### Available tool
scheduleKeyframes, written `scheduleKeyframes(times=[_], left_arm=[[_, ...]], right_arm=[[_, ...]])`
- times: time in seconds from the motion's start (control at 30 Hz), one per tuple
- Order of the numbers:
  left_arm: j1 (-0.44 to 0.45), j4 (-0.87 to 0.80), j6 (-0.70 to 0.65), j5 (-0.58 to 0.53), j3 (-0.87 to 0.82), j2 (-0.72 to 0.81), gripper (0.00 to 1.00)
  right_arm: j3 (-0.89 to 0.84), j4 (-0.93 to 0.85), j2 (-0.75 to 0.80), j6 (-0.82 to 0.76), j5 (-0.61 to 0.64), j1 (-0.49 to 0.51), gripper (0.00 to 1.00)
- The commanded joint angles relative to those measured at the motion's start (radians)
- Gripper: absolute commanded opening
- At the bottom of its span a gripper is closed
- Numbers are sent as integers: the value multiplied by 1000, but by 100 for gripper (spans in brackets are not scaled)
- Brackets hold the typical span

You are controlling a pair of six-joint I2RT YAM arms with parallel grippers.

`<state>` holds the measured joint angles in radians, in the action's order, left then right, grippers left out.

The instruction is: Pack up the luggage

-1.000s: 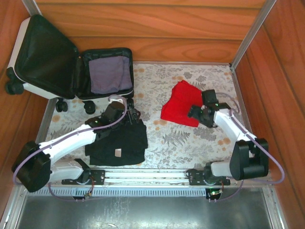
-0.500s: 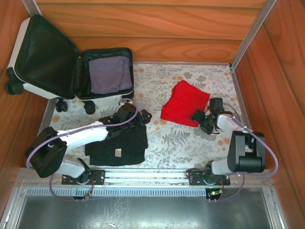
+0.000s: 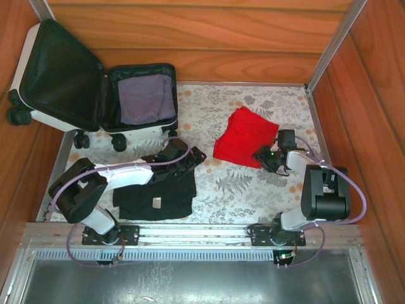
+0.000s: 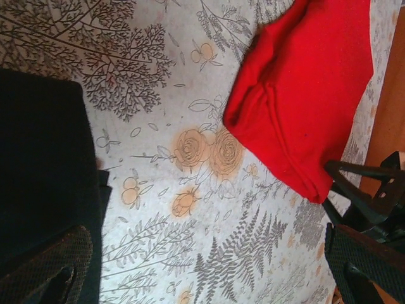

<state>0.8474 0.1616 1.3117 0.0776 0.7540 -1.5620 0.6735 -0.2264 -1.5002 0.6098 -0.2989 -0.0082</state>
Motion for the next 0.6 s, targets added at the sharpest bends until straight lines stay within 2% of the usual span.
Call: scheduleKeyframes(times=[0.0,0.1,0.17,0.33,0.43,0.57], left_arm=[[21,18,75,1,47,-38,100],[25,26,87,14,63,-70,100],[27,31,92,18,70,-90,100],[28,73,122,39,82,-151,100],[31,151,172,70,91,-193,100],[41,275,283,104,111,-266,100]], right_arm=[[-27,-17,4,16,-49,-1,48],[-32,-45,21,18,-43,12,46],[-35,-61,37,16,-36,23,41],[-21,-109,95,31,-50,40,13],[2,-148,143,52,-49,51,0],[35,-193,197,93,-52,62,0]])
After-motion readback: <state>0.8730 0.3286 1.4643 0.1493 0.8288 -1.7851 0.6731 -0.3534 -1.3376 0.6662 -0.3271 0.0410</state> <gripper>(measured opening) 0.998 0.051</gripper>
